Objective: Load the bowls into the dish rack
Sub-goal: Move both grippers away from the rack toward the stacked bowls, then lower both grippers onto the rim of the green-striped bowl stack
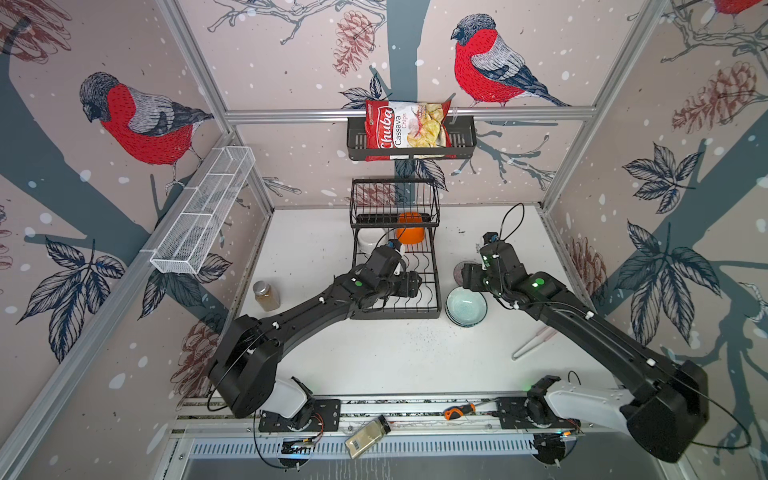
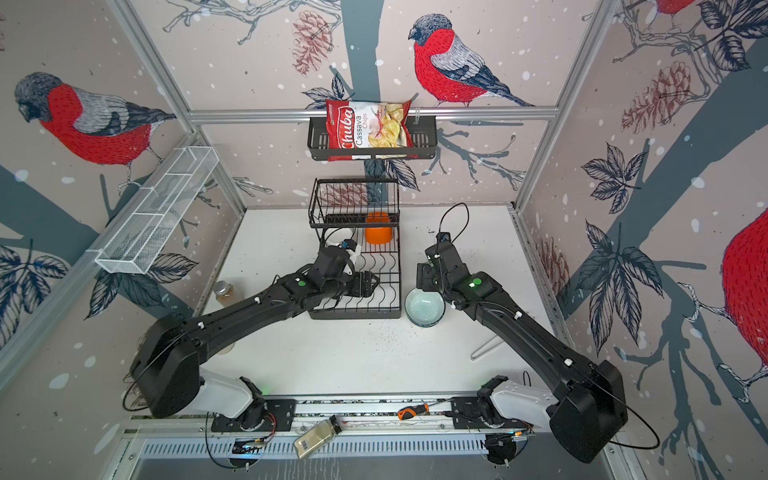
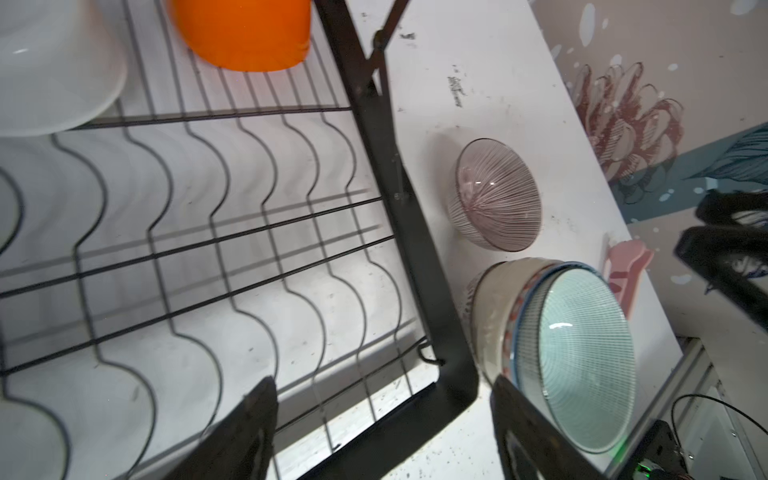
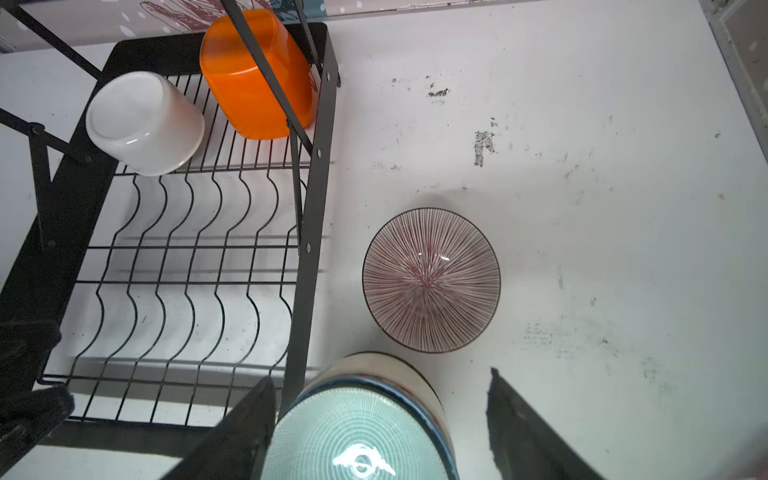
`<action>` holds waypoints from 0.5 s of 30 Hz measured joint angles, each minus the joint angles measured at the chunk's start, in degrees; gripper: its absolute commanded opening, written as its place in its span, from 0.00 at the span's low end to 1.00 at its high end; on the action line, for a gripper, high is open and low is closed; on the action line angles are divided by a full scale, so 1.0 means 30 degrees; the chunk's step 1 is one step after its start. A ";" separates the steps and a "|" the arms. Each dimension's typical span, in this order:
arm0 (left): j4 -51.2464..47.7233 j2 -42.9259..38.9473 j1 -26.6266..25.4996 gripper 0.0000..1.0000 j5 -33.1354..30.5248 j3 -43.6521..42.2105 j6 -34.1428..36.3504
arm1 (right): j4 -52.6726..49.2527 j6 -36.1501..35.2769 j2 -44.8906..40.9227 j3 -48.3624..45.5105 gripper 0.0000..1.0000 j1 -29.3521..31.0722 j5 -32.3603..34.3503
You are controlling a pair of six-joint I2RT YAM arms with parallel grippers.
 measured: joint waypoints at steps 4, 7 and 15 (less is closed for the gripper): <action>-0.0051 0.1268 -0.0998 0.76 -0.0015 0.1290 0.0058 | -0.0750 0.0452 -0.0612 -0.0357 0.77 -0.0066 -0.0211; -0.0277 0.2200 -0.1800 0.72 -0.0095 0.2259 0.0095 | -0.0889 0.0634 -0.1042 -0.1005 0.76 -0.0219 0.0044; -0.1887 0.4728 -0.3767 0.56 -0.1588 0.5151 0.0437 | -0.0816 0.1413 -0.1275 -0.1479 0.75 -0.1064 0.1610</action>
